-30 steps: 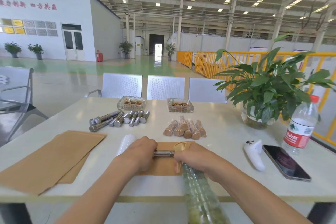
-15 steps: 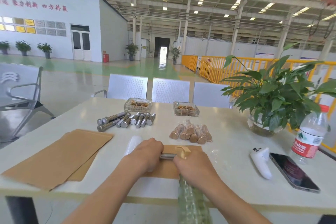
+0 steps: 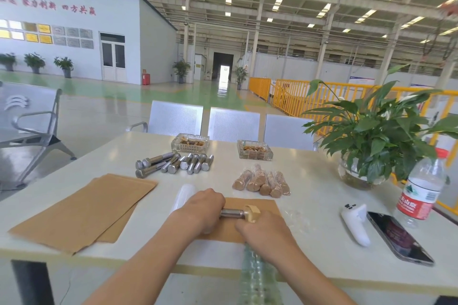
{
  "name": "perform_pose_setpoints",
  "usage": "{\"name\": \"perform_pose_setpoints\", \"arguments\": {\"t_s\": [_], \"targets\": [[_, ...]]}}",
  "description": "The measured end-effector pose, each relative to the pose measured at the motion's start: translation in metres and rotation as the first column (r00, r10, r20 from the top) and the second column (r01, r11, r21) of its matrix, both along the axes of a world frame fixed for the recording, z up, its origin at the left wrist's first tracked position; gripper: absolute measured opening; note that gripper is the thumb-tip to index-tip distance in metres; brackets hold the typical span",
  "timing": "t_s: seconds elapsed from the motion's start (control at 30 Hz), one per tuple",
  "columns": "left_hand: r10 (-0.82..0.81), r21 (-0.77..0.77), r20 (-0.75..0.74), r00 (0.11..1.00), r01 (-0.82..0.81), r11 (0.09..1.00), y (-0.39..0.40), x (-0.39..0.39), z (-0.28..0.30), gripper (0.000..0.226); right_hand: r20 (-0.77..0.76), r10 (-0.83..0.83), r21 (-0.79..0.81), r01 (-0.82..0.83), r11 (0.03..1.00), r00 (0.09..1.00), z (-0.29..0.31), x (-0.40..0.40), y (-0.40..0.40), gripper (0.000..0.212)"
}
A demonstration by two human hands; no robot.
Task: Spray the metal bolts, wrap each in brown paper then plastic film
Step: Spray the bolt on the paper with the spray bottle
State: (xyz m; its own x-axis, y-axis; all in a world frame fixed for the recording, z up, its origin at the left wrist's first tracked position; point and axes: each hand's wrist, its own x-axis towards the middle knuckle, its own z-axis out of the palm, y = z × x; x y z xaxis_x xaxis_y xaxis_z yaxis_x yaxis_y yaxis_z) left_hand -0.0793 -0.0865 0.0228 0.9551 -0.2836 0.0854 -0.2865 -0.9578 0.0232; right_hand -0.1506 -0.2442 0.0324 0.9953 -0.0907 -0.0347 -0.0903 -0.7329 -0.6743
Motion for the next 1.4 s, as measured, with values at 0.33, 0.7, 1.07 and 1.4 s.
{"name": "perform_pose_setpoints", "arguments": {"t_s": [0.33, 0.7, 1.07, 1.4], "targets": [[-0.005, -0.005, 0.003, 1.000, 0.005, 1.000, 0.003, 0.003, -0.004, 0.024, -0.046, -0.061, 0.024, 0.062, 0.998, 0.997, -0.004, 0.006, -0.018, 0.045], [-0.007, 0.039, -0.001, 1.000, 0.007, 0.999, 0.002, 0.005, -0.001, 0.023, -0.087, 0.036, 0.008, -0.035, 0.999, 0.996, 0.000, 0.018, 0.011, 0.032], [-0.011, 0.031, 0.011, 1.000, 0.011, 0.999, 0.002, 0.003, -0.002, 0.024, -0.059, -0.036, -0.042, 0.034, 0.999, 0.998, 0.001, 0.024, -0.008, 0.034], [-0.009, 0.016, 0.009, 1.000, 0.009, 1.000, 0.000, 0.003, -0.002, 0.026, -0.072, -0.022, 0.028, 0.024, 0.999, 0.997, 0.003, 0.026, -0.031, 0.015]]}}
